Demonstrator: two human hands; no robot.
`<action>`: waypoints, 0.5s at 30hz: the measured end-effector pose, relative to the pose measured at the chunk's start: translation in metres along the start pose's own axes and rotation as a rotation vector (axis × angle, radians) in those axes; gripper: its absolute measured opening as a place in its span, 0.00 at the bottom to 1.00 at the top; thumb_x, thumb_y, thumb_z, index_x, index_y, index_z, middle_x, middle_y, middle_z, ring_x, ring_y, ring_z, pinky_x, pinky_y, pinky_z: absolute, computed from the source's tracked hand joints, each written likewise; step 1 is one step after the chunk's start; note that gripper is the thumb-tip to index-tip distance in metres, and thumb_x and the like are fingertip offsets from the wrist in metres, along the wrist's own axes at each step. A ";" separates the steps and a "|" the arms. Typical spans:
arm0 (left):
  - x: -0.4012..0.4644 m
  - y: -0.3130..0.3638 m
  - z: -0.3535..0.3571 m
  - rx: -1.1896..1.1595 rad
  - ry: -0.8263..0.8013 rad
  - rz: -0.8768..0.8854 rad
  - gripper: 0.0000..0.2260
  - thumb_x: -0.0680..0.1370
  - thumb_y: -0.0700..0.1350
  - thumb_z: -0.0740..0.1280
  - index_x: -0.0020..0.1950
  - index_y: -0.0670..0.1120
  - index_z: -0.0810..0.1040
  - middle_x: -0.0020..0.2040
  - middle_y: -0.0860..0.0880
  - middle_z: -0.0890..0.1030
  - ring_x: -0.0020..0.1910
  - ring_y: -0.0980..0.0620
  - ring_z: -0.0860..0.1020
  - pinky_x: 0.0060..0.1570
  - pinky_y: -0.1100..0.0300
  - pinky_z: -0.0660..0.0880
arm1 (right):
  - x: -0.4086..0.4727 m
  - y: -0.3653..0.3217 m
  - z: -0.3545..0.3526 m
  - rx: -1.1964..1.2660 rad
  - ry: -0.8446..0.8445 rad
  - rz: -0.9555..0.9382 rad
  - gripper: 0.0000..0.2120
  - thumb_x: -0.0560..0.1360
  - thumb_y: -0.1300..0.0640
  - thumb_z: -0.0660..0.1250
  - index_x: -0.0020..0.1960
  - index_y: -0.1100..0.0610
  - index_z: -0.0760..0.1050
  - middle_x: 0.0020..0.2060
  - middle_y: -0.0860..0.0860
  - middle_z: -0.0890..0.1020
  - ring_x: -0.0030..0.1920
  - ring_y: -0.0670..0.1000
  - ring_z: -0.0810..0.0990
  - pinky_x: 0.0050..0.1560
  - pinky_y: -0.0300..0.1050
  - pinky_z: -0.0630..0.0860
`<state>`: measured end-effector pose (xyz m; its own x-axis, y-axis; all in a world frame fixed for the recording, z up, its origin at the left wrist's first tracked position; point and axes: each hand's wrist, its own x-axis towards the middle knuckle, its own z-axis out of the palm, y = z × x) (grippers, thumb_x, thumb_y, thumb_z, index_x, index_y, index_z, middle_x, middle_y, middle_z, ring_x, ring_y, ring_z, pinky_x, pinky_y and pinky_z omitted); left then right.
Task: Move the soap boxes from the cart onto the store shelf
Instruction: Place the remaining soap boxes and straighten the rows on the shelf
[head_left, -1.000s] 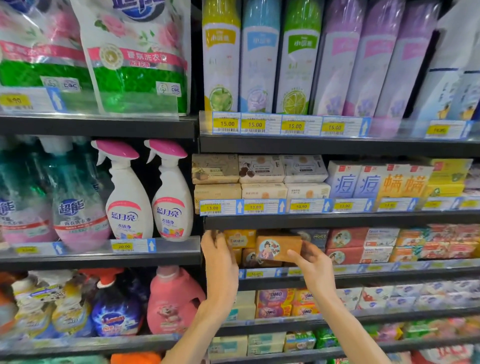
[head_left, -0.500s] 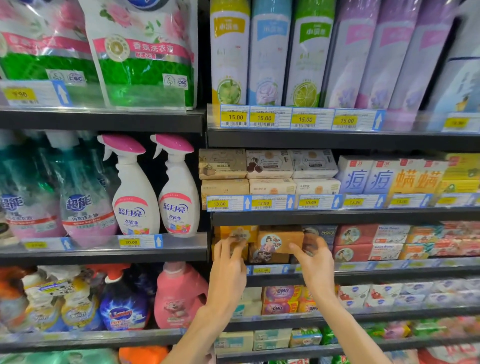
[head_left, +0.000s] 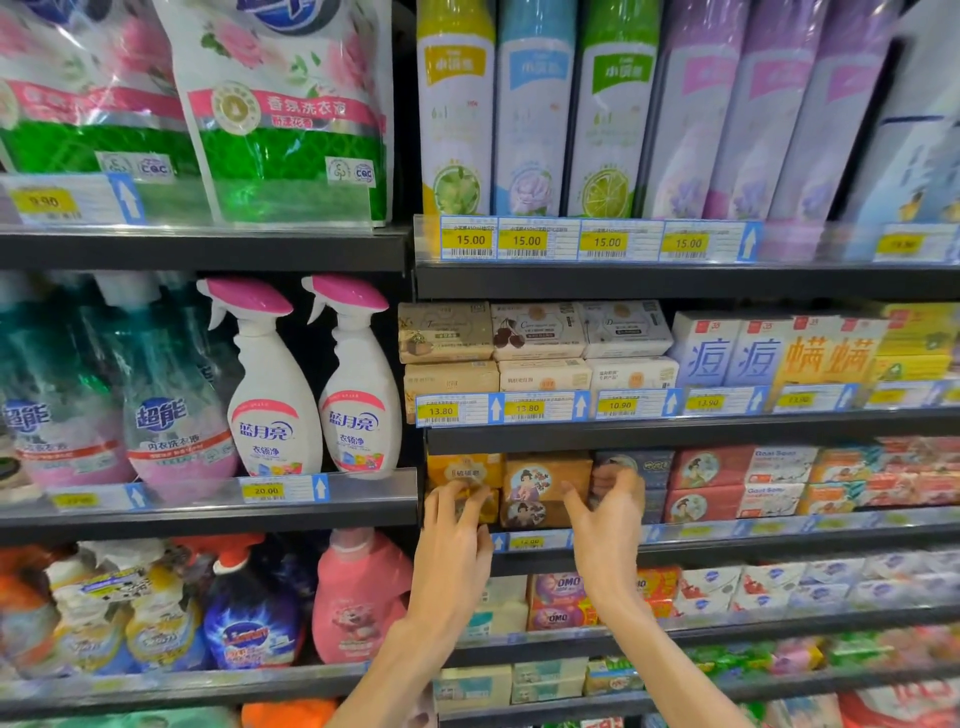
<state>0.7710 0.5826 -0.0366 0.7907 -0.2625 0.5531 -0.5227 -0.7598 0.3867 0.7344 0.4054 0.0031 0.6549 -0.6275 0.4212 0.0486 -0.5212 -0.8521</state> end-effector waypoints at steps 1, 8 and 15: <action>0.000 -0.001 0.000 0.002 -0.002 -0.002 0.21 0.77 0.41 0.68 0.71 0.48 0.73 0.70 0.50 0.69 0.70 0.49 0.67 0.64 0.54 0.76 | -0.004 0.001 0.000 -0.055 0.004 -0.064 0.15 0.75 0.55 0.72 0.55 0.51 0.69 0.50 0.45 0.71 0.51 0.49 0.75 0.48 0.40 0.74; 0.000 -0.003 0.002 0.028 0.000 -0.002 0.21 0.77 0.43 0.68 0.70 0.48 0.73 0.70 0.50 0.69 0.71 0.49 0.67 0.62 0.55 0.76 | -0.035 0.020 0.007 -0.530 -0.220 -0.593 0.18 0.76 0.54 0.70 0.66 0.50 0.75 0.58 0.50 0.71 0.58 0.50 0.71 0.52 0.43 0.78; 0.001 -0.003 0.002 0.038 -0.005 0.013 0.21 0.77 0.44 0.67 0.71 0.49 0.72 0.69 0.49 0.69 0.70 0.48 0.67 0.62 0.55 0.76 | -0.021 0.017 0.019 -0.672 -0.249 -0.568 0.26 0.76 0.48 0.67 0.73 0.49 0.67 0.64 0.53 0.70 0.65 0.54 0.69 0.54 0.46 0.80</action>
<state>0.7734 0.5836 -0.0385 0.7855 -0.2755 0.5541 -0.5206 -0.7783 0.3511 0.7360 0.4208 -0.0266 0.8143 -0.0712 0.5761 0.0153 -0.9895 -0.1439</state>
